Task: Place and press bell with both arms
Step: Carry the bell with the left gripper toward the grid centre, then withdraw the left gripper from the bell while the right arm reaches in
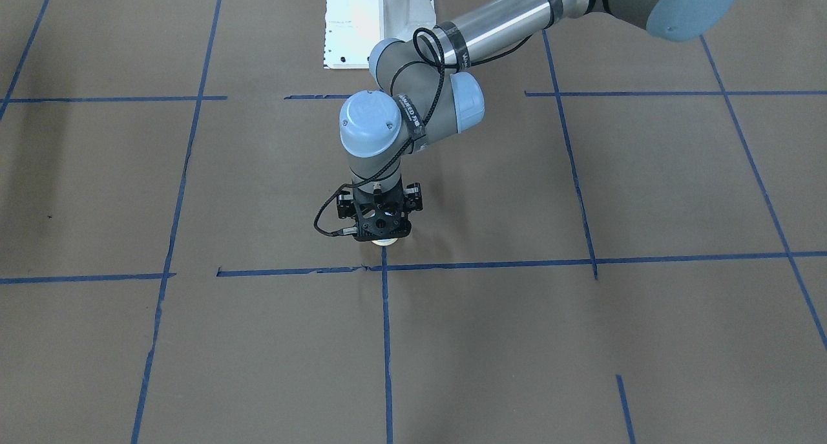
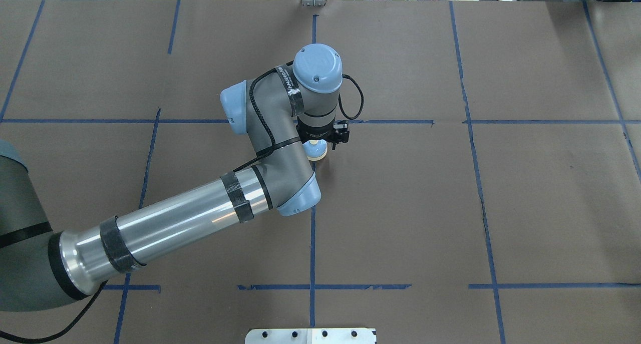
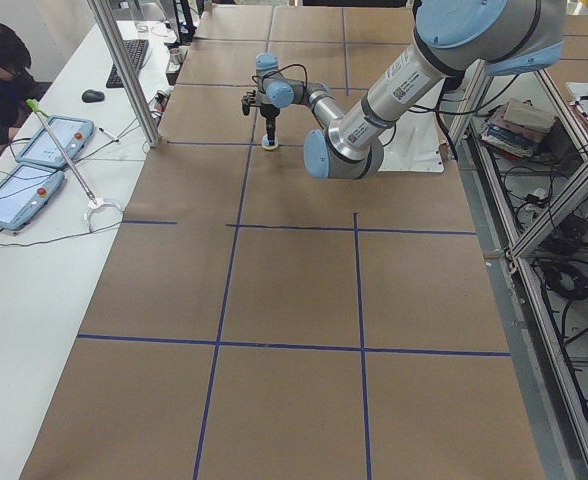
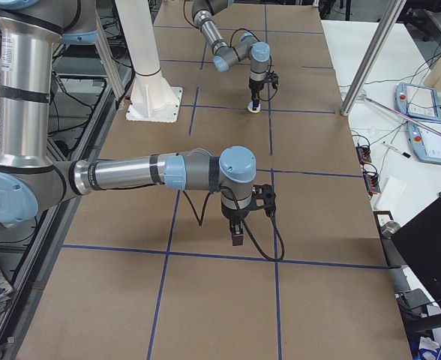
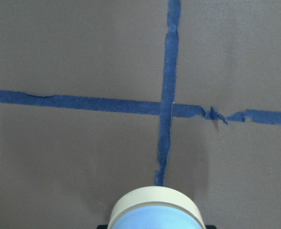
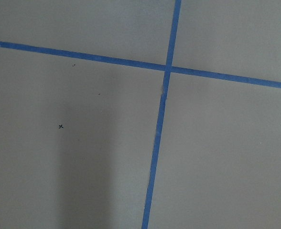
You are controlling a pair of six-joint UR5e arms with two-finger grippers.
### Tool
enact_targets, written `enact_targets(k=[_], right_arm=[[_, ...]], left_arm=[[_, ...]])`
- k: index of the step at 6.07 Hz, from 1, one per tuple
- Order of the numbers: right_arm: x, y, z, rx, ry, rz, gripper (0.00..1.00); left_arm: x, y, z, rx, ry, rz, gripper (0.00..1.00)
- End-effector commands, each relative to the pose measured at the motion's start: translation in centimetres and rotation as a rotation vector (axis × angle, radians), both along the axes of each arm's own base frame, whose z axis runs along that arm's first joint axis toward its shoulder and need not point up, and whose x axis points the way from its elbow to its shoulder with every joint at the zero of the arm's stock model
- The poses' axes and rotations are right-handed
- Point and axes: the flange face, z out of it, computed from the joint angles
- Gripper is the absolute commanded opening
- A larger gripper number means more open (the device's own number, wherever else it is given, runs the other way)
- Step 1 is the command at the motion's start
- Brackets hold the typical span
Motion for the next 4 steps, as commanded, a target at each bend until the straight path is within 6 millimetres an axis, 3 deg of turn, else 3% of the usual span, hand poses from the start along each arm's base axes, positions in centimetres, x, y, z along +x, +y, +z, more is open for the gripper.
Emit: enact_targets(k=[1,2,3,4], right_arm=[[-0.7,-0.7,-1.1,0.018,-0.027,-0.009,1.00],[-2.1,-2.3,-3.1,0.034,-0.059,-0.015,1.00],[-4.8,-4.4,-5.7,0.013,-0.079,0.003,1.00],[-9.2,-6.9,-9.6,-0.002,-0.094,0.006,1.00]], left_arm=[[-4.5,-1.9,-2.4,0.002,0.029,0.045,1.00],[-9.0,-3.1,-1.1,0.030,0.022,0.072,1.00],[-13.6,-3.3,3.0,0.072,-0.014,0.103,1.00],[-19.3,-3.2,7.7,0.127,-0.025,0.119,1.00]])
